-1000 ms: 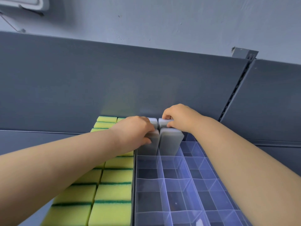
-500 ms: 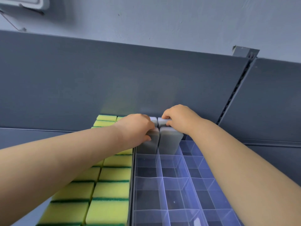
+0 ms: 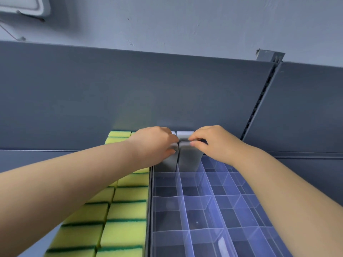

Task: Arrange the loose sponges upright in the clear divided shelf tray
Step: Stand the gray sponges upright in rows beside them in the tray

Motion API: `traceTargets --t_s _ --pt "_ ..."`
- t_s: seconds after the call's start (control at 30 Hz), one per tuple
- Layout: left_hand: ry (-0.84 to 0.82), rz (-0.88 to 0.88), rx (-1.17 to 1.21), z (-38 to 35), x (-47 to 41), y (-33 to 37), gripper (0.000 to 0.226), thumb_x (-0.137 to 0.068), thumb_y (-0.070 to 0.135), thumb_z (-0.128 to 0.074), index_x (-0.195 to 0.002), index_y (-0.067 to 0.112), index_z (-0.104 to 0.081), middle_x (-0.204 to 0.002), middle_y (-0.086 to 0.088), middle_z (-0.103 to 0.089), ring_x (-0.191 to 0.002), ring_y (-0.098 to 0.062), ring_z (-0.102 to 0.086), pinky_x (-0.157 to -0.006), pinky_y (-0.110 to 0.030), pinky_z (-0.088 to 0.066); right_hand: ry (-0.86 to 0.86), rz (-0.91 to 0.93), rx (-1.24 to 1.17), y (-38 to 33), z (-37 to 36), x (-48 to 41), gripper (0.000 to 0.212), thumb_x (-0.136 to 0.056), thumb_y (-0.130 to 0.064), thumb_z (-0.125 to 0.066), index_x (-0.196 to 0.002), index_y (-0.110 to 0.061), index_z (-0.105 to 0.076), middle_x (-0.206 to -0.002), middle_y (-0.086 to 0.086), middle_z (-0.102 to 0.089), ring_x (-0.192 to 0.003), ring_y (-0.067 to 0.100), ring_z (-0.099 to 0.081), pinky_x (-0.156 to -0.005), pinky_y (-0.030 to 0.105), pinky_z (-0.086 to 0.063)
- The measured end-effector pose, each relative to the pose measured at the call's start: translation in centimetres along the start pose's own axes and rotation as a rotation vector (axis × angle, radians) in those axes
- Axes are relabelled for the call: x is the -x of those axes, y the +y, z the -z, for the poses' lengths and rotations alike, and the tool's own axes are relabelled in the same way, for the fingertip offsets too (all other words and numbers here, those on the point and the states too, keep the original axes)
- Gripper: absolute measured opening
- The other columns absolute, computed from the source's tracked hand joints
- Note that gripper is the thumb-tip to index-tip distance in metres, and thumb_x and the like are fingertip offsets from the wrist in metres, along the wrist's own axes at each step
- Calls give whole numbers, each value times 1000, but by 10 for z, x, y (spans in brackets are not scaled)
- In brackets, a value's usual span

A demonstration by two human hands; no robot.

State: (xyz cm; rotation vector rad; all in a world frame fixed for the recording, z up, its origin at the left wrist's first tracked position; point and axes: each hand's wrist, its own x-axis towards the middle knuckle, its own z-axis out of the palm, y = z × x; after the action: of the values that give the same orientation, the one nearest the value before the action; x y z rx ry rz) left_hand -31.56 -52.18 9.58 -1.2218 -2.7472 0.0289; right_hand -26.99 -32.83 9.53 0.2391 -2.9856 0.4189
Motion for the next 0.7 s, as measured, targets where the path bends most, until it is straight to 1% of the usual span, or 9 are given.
traceTargets --t_s 0.07,0.17,0.2,0.27,0.3,0.4,0.5,0.57,0.7 --pt "37 -35 -41 5 2 10 31 -96 37 -38 -123 30 -52 -117 5 -53 -108 -18 -51 -80 -32 -48 5 11 4 -5 2 12 21 -92 -34 -49 -104 -28 -65 -97 -9 -60 -91 12 -53 -83 37 -47" --pt "60 -96 -88 17 7 30 37 -97 39 -35 -132 34 -44 -123 7 -52 -114 -18 -49 -84 -32 -46 7 25 29 -12 10 35 25 -92 -36 -47 -113 -32 -61 -100 -14 -58 -94 10 -52 -84 34 -47" --pt "70 -120 -102 23 10 38 37 -97 41 -34 -133 36 -43 -123 8 -51 -115 -18 -49 -85 -32 -46 11 28 42 -13 16 45 26 -92 -36 -47 -114 -33 -60 -99 -16 -58 -94 9 -52 -83 33 -47" --pt "105 -162 -114 34 17 54 36 -97 41 -33 -132 37 -43 -122 9 -51 -113 -18 -50 -86 -33 -46 32 26 54 -14 28 66 24 -92 -37 -47 -112 -34 -61 -91 -17 -56 -89 7 -52 -79 31 -47" --pt "129 -180 -117 41 20 64 36 -97 42 -33 -130 37 -44 -121 10 -52 -112 -17 -50 -86 -33 -46 55 18 49 -11 37 79 24 -92 -38 -48 -111 -35 -61 -92 -17 -57 -90 6 -51 -79 31 -47" --pt "173 -220 -108 58 24 103 37 -96 45 -33 -130 37 -45 -122 12 -54 -113 -16 -49 -88 -34 -46 134 -45 35 6 60 127 29 -90 -41 -49 -118 -37 -57 -114 -21 -57 -102 0 -49 -89 27 -44" --pt "185 -262 -61 68 17 155 40 -96 48 -31 -134 39 -41 -128 14 -51 -118 -15 -47 -91 -34 -44 208 -137 28 37 78 188 35 -90 -43 -49 -124 -38 -52 -125 -24 -51 -119 -1 -42 -97 20 -35" --pt "199 -290 -13 69 9 198 42 -95 49 -32 -135 38 -39 -130 14 -50 -121 -14 -45 -94 -35 -42 242 -219 1 62 83 233 39 -88 -48 -48 -126 -42 -49 -131 -27 -44 -125 -5 -35 -101 18 -30" --pt "205 -365 27 56 -14 302 47 -96 50 -28 -141 35 -32 -138 11 -44 -126 -14 -40 -100 -34 -38 288 -388 -35 113 89 326 43 -86 -52 -46 -128 -42 -47 -133 -26 -43 -126 -4 -35 -104 23 -33"
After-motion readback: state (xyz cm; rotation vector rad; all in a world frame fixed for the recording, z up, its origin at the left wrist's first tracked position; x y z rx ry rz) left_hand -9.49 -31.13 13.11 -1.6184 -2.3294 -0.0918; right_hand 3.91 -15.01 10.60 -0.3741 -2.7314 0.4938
